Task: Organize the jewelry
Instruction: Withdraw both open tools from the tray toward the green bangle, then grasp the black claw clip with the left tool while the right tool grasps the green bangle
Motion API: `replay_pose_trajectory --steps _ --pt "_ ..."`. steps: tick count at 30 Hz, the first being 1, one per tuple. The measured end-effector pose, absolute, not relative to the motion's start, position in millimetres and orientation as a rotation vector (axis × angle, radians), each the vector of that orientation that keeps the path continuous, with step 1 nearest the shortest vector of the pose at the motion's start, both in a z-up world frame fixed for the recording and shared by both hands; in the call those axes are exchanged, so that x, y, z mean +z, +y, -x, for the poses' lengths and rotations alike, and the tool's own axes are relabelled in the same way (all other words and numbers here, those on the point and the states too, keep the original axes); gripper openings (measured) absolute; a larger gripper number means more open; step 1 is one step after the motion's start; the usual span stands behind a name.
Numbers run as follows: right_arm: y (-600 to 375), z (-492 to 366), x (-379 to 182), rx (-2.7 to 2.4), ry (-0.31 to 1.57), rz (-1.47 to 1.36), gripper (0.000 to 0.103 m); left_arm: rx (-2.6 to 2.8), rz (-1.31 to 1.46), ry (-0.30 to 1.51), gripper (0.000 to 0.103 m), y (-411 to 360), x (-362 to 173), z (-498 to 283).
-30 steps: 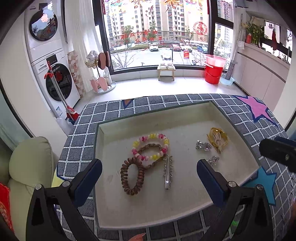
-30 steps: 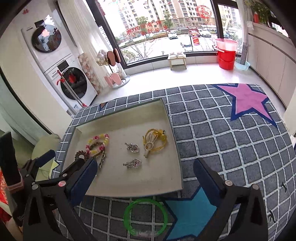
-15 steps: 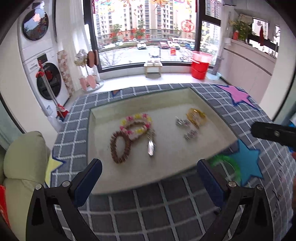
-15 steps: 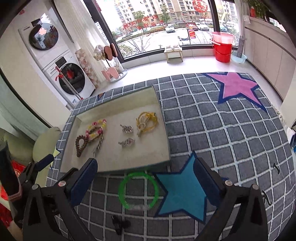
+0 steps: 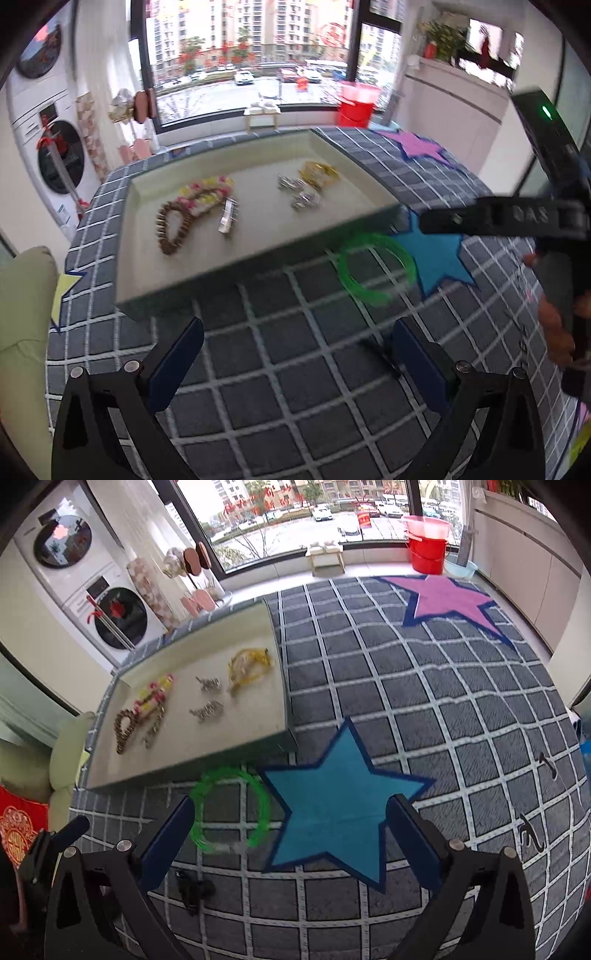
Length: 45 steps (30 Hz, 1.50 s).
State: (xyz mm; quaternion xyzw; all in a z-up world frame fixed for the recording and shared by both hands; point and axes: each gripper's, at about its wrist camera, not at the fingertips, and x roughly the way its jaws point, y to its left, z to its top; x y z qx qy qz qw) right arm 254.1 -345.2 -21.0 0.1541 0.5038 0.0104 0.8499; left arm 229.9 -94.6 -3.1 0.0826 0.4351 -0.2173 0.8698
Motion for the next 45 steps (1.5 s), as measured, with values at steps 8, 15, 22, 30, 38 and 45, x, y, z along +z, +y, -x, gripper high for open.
replay_pose_trajectory --steps 8,15,22,30,38,45 --pt "-337.1 -257.9 -29.9 0.034 1.095 -0.276 0.103 -0.451 -0.179 0.946 0.103 -113.1 -19.8 -220.6" --pt "-328.5 -263.0 -39.1 0.051 1.124 -0.241 0.102 -0.406 -0.121 0.98 0.103 -117.4 -30.5 -219.9" --pt "-314.5 -272.0 -46.8 0.064 1.152 -0.16 0.08 -0.382 -0.122 1.001 0.1 -125.8 -40.5 -216.8" --pt "-293.1 -274.2 -51.4 0.049 1.153 0.006 0.058 -0.369 -0.173 0.989 0.081 -135.2 -41.6 -211.0" --pt "-289.1 -272.9 -50.2 0.047 1.147 0.005 0.009 -0.426 -0.194 0.971 0.051 -139.8 -37.4 -204.8" --pt "-297.4 -261.5 -46.6 0.021 1.127 -0.041 0.008 -0.471 -0.15 0.96 0.051 -129.4 -28.1 -199.7"
